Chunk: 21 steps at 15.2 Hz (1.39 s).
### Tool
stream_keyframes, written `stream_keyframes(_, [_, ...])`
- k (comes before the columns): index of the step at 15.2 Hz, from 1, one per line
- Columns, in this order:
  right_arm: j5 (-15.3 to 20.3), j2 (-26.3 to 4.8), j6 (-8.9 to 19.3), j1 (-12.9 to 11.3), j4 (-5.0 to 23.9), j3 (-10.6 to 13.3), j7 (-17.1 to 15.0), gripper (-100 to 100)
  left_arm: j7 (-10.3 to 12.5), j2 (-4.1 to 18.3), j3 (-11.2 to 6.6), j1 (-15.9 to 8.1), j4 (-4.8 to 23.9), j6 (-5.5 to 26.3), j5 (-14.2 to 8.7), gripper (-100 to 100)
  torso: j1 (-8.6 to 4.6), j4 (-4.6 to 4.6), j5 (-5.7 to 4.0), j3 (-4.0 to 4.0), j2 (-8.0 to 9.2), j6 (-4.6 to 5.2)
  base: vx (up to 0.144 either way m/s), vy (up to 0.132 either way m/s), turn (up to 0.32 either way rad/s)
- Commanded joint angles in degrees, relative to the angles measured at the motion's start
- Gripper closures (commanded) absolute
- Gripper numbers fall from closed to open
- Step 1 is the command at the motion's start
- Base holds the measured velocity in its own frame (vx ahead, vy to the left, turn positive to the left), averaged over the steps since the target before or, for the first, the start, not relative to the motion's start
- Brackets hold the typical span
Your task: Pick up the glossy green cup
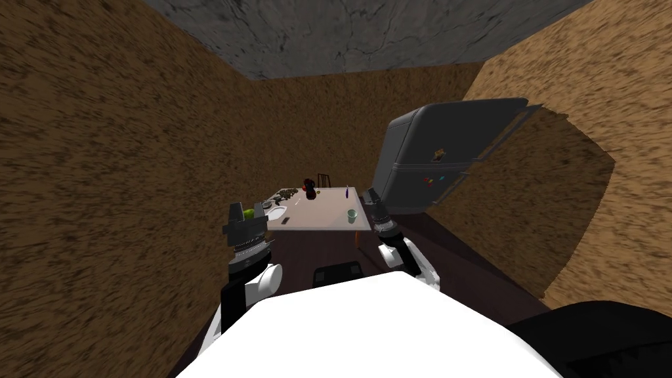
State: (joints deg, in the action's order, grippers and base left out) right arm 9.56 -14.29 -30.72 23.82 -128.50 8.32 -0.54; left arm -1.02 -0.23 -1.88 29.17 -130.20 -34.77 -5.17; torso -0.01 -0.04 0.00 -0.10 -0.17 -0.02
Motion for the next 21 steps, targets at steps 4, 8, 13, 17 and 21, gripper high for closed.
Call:
stream_keyframes(4, [6.69,-5.31,0.86,-4.00,4.45,4.32,-1.06,-100,0.00,0.00,0.00,0.00,0.00,0.00,0.00,0,0.00,0.00,0.00,0.00,-0.01,0.01,0.033,-0.004,0.072])
stream_keyframes(8, [11.27,-7.30,1.24,-5.63,6.22,6.07,-1.45,-100,0.00,0.00,0.00,0.00,0.00,0.00,0.00,0,-0.01,0.00,0.00,0.00,0.00,0.00,0.027,-0.005,0.053])
stream_keyframes(13, [17.48,-11.41,2.05,-9.07,9.98,9.80,-2.28,-100,0.00,0.00,0.00,0.00,0.00,0.00,0.00,0,0.01,0.00,0.00,-0.01,-0.01,-0.01,0.031,-0.003,0.070])
stream_keyframes(17, [22.58,-15.22,2.90,-12.70,13.98,13.81,-3.16,-100,0.00,0.00,0.00,0.00,0.00,0.00,0.00,0,0.01,0.00,0.00,0.00,0.00,0.00,0.030,-0.004,0.063])
stream_keyframes(21, [27.66,-17.78,3.33,-14.56,16.04,15.90,-3.61,-100,0.00,0.00,0.00,0.00,0.00,0.00,0.00,0,0.00,0.00,0.00,0.00,0.01,0.00,0.029,-0.004,0.065])
